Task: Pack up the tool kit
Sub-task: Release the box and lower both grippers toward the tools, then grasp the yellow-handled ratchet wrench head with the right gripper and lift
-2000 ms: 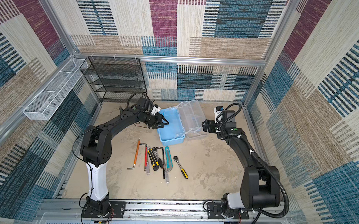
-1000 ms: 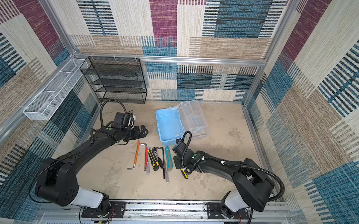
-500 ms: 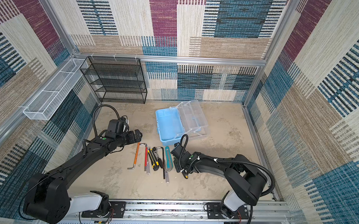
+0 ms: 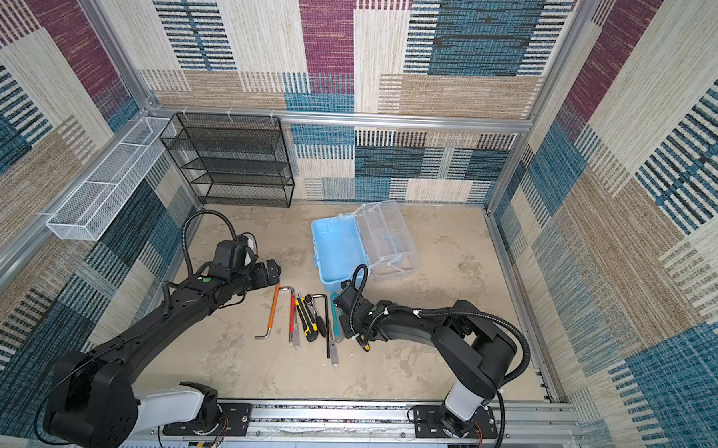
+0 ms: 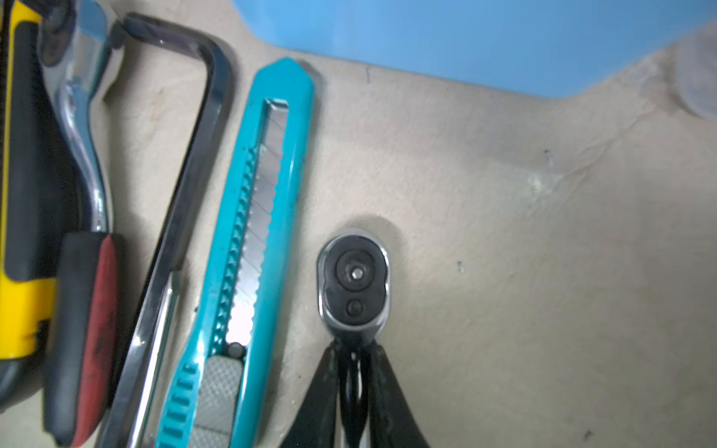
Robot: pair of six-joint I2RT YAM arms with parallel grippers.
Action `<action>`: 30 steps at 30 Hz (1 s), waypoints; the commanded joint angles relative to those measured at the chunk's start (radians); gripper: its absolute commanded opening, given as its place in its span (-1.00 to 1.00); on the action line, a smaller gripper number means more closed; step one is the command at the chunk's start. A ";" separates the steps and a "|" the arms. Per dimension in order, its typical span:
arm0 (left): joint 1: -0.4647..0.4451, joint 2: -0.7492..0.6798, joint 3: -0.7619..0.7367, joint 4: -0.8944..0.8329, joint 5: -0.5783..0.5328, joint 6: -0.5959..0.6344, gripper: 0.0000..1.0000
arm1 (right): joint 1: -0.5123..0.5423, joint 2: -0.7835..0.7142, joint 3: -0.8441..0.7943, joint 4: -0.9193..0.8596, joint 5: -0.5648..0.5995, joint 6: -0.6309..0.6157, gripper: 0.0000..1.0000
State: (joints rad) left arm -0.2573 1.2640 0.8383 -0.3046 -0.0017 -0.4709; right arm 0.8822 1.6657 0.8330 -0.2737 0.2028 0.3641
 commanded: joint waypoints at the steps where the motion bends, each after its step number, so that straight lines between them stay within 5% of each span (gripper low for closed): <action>1: 0.001 -0.005 -0.005 -0.001 -0.021 0.024 0.99 | -0.003 0.003 -0.018 -0.081 -0.005 0.001 -0.70; 12: 0.001 -0.006 -0.011 -0.001 0.014 0.023 0.99 | -0.097 -0.183 -0.088 0.065 -0.094 0.021 -0.90; 30: 0.001 -0.019 -0.039 0.028 0.095 0.034 0.99 | -0.325 -0.521 -0.099 0.057 -0.255 -0.105 -0.91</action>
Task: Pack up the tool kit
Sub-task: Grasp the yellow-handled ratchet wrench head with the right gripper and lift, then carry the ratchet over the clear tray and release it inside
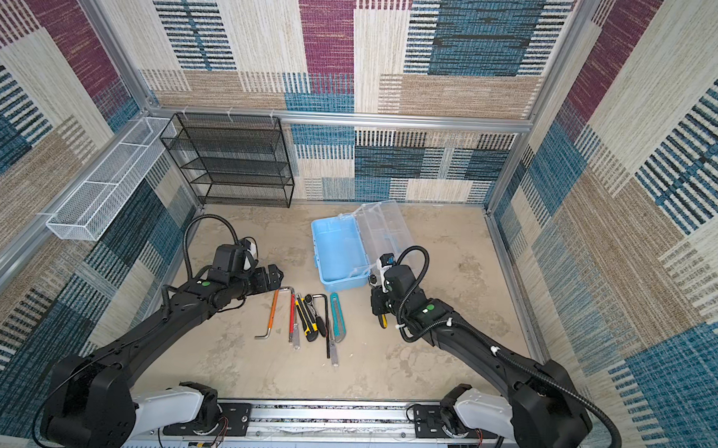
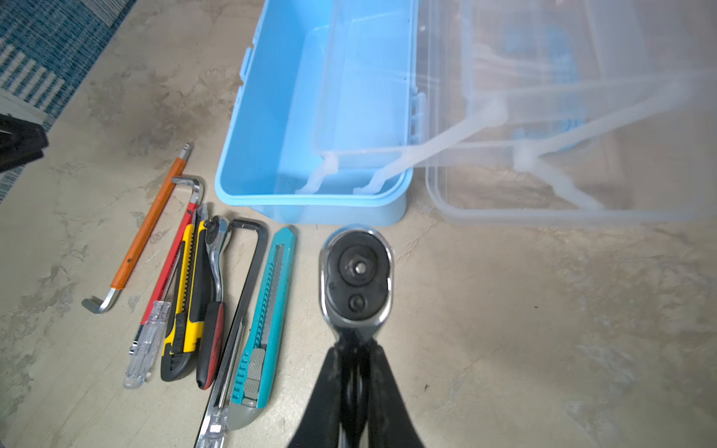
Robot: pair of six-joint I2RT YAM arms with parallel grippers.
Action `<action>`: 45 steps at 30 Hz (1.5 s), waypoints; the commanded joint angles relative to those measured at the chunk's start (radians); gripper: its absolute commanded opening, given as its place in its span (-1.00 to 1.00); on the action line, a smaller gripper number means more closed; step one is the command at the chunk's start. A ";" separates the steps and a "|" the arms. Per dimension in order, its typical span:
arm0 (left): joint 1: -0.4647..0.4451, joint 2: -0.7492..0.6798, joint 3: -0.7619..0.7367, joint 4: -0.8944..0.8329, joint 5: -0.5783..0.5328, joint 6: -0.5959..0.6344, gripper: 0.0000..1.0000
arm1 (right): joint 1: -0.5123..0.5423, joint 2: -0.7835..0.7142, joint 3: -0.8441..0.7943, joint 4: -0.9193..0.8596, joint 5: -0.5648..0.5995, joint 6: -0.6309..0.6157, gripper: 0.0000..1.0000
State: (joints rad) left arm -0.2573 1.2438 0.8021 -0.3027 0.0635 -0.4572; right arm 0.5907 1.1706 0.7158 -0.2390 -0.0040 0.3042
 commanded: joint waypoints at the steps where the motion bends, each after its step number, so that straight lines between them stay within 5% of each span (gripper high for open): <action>1: 0.001 0.003 -0.003 0.030 0.037 0.019 0.99 | -0.055 -0.031 0.029 0.019 -0.062 -0.059 -0.91; 9: 0.001 0.005 -0.007 0.034 0.061 0.017 0.99 | -0.179 0.024 0.179 -0.003 -0.130 -0.181 -0.90; 19: 0.000 -0.007 -0.015 0.014 0.076 0.041 0.99 | -0.292 0.283 0.449 0.012 -0.220 -0.295 -0.89; 33: 0.000 -0.001 -0.040 0.022 0.099 0.018 0.99 | -0.305 0.700 0.841 -0.035 -0.270 -0.312 -0.91; 45: 0.000 -0.006 -0.044 0.021 0.085 0.016 0.99 | -0.305 0.880 0.999 -0.110 -0.254 -0.289 -0.88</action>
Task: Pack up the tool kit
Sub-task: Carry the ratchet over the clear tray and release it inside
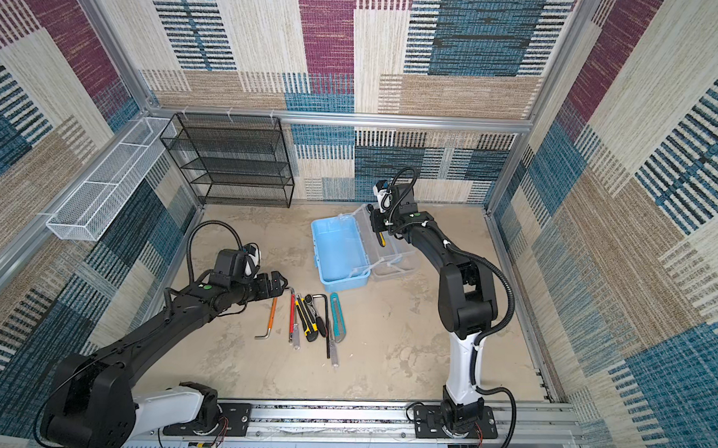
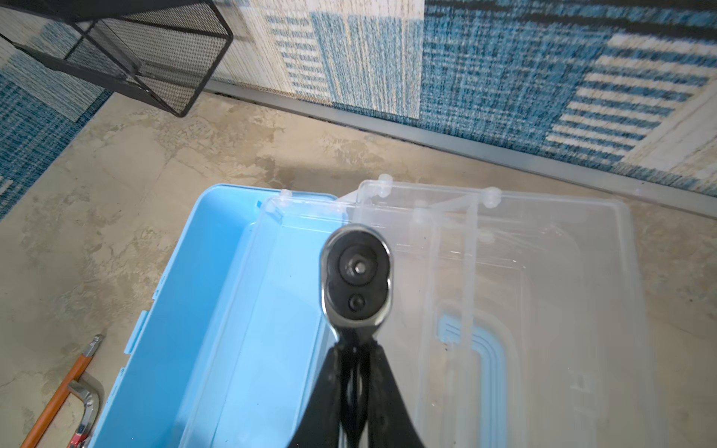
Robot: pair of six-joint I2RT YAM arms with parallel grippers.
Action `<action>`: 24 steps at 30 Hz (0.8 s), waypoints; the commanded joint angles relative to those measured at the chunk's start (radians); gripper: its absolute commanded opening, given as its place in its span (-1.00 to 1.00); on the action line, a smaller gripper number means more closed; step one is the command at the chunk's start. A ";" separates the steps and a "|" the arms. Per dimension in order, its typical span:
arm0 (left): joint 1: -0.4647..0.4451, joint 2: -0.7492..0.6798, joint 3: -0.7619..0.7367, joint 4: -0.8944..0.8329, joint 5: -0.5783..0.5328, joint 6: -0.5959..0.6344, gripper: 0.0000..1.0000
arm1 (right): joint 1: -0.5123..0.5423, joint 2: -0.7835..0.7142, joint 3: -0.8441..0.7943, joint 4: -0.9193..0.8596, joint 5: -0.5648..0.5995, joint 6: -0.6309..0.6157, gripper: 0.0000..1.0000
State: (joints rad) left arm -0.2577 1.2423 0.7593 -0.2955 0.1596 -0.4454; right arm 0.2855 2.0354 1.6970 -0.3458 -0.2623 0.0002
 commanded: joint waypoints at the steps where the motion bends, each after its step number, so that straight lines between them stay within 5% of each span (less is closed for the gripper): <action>1: 0.000 -0.004 -0.003 0.013 -0.010 0.005 0.99 | 0.000 0.022 0.022 -0.003 0.004 0.019 -0.87; 9: 0.000 -0.005 -0.003 0.010 -0.009 0.005 0.99 | 0.000 0.062 0.057 -0.040 -0.003 0.056 -0.70; 17: 0.001 0.006 0.003 -0.004 -0.011 0.002 0.99 | 0.000 0.044 0.091 -0.074 0.015 0.077 0.03; 24: 0.000 0.011 0.003 -0.004 -0.009 -0.009 1.00 | 0.001 -0.035 0.105 -0.100 0.034 0.089 0.37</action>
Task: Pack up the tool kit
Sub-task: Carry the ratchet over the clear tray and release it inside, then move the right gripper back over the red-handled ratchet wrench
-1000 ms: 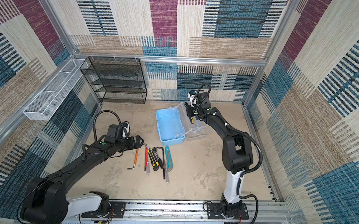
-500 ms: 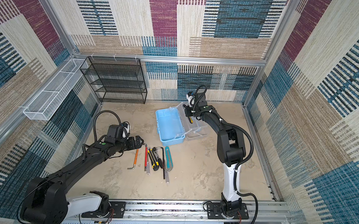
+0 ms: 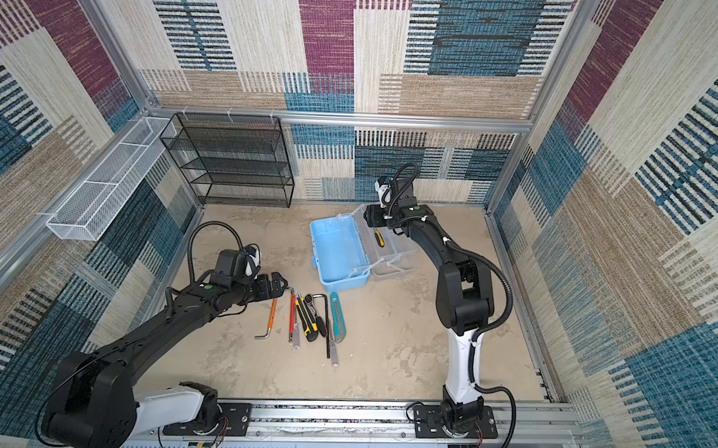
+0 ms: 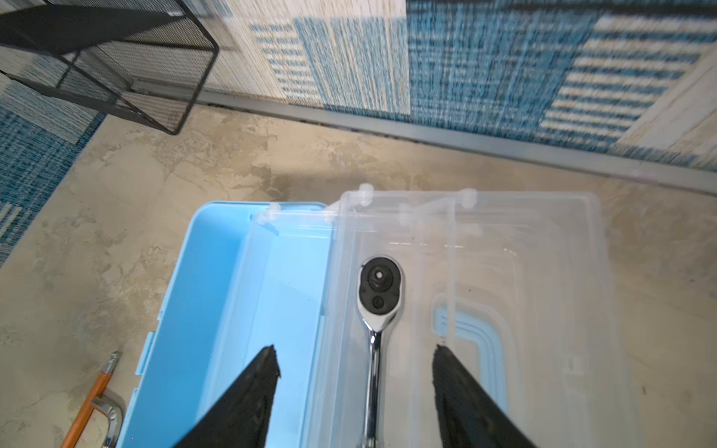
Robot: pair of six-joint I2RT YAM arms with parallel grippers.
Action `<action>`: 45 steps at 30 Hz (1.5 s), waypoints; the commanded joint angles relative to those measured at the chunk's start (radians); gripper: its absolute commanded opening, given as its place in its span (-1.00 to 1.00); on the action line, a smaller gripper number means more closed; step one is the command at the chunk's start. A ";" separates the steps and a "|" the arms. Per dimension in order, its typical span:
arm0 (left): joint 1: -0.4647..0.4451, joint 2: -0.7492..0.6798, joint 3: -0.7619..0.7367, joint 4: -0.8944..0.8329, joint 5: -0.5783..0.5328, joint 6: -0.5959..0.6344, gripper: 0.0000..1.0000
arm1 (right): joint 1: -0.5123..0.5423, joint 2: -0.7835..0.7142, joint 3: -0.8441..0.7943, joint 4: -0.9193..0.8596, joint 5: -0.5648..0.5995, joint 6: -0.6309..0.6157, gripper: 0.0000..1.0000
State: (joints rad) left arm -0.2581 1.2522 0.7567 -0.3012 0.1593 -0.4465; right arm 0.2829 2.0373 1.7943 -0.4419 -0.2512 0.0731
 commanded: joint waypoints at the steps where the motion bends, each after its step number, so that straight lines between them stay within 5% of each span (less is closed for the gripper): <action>1: 0.000 0.001 0.006 -0.003 -0.009 -0.005 1.00 | 0.004 -0.056 0.003 -0.010 0.031 0.016 0.38; 8: 0.000 0.001 0.006 -0.012 -0.023 -0.008 0.95 | 0.062 -0.249 -0.187 0.021 0.078 0.025 0.37; 19: 0.000 -0.012 -0.011 -0.010 -0.078 -0.041 0.93 | 0.413 -0.543 -0.720 0.226 0.284 0.207 0.33; 29: 0.000 -0.056 -0.048 -0.010 -0.137 -0.088 0.92 | 0.690 -0.341 -0.741 0.302 0.382 0.294 0.17; 45: 0.000 -0.169 -0.133 0.055 -0.191 -0.085 0.90 | 0.700 -0.133 -0.650 0.281 0.424 0.276 0.03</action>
State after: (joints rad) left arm -0.2581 1.1084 0.6422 -0.2955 -0.0036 -0.5240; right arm 0.9825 1.8893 1.1351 -0.1711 0.1669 0.3565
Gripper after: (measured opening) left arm 0.956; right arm 0.519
